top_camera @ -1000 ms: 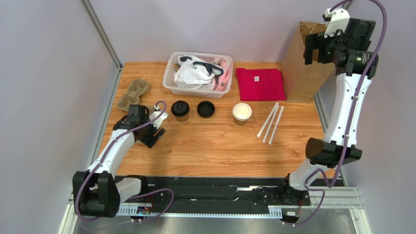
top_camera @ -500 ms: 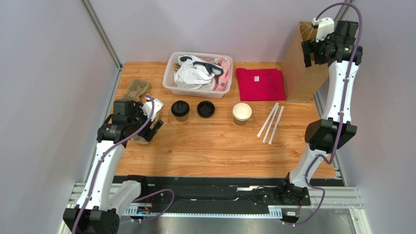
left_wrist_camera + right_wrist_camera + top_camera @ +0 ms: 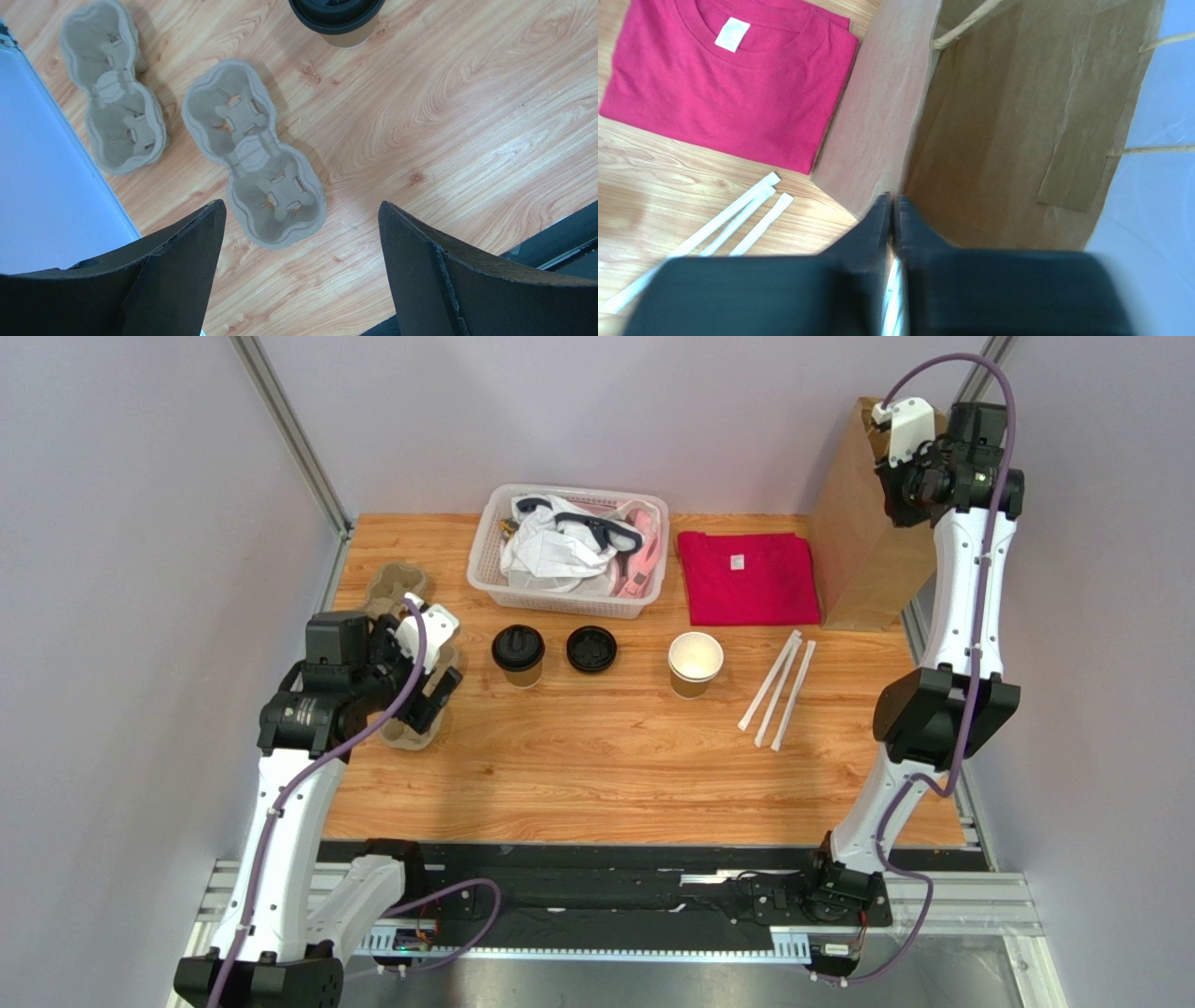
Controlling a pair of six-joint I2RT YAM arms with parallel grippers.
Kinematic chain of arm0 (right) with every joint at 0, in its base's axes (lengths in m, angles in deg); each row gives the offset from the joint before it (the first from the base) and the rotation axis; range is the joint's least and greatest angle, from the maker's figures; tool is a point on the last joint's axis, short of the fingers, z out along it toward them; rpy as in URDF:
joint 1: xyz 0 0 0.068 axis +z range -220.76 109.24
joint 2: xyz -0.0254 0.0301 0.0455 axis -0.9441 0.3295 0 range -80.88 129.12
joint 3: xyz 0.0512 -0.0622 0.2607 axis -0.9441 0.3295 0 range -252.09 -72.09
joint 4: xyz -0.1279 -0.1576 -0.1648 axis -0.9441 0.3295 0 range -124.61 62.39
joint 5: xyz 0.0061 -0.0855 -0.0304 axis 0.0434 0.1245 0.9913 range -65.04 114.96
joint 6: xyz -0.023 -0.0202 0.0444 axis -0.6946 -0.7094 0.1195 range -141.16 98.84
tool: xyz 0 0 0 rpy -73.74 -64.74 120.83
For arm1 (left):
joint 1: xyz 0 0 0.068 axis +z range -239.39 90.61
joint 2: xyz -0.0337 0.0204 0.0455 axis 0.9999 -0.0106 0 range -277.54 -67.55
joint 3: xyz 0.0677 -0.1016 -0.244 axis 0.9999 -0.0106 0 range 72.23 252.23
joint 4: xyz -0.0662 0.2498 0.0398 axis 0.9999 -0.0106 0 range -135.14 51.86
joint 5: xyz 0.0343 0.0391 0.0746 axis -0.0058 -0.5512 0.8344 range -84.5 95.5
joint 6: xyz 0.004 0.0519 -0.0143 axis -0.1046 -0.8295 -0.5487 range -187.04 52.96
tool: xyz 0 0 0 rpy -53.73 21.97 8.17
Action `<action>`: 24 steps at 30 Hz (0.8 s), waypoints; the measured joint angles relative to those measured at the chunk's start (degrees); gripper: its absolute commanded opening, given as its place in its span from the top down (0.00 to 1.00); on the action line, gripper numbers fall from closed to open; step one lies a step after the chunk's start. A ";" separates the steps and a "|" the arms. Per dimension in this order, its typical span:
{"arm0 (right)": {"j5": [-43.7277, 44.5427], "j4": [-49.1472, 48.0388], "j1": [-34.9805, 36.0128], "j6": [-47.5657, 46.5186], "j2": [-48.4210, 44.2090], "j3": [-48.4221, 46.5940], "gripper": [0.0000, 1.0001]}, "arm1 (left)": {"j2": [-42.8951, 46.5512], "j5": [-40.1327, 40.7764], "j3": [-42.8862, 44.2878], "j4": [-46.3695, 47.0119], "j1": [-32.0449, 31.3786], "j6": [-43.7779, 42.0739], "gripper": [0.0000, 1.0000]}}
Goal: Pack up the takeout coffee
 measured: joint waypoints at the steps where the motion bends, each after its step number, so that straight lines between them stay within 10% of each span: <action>1: 0.00 -0.02 0.00 -0.63 0.00 0.00 1.00 | 0.02 0.02 0.44 0.00 0.00 0.02 0.12; 24: -2.67 -12.15 -0.50 4.11 -17.03 -5.16 1.00 | 0.37 4.70 3.21 4.09 0.00 4.85 0.01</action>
